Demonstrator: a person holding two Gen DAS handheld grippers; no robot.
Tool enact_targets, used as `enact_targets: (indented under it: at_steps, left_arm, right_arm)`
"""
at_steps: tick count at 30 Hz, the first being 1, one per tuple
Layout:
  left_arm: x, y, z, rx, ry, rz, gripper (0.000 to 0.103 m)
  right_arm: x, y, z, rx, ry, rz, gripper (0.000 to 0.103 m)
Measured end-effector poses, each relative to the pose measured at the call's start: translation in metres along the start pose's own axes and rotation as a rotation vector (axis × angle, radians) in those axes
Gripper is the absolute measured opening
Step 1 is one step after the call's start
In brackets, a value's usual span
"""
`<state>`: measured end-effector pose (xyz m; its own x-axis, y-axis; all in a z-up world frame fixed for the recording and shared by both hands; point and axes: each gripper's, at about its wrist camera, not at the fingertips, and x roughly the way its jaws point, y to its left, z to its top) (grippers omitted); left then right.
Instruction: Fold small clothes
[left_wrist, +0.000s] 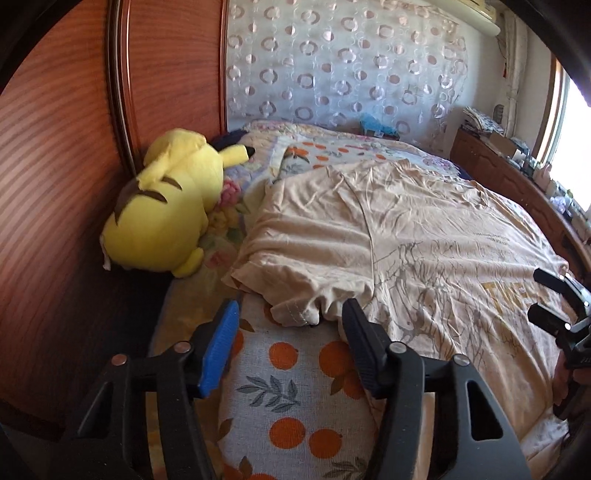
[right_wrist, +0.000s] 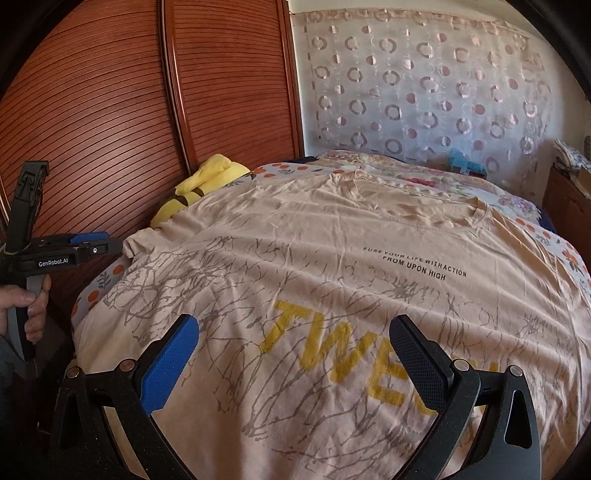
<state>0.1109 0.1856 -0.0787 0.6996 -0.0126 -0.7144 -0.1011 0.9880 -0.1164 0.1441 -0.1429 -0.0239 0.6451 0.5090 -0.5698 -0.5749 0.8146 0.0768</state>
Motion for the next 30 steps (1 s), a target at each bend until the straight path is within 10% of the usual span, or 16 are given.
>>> enact_targets:
  at_steps: [9,16,30]
  left_arm:
    - [0.025,-0.001,0.005,-0.026,0.064,-0.008,0.049]
    - [0.023,-0.012,0.021,0.072,0.037,0.01,0.01]
    - [-0.01,-0.116,0.061,0.273,-0.02,-0.172,0.008]
  right_arm:
    - [-0.004,0.015,0.002,-0.006,-0.006,-0.022,0.103]
    - [0.001,0.017,0.003,-0.011,0.011,-0.022,0.103]
    - [-0.002,0.01,-0.002,0.022,-0.003,-0.023,0.103]
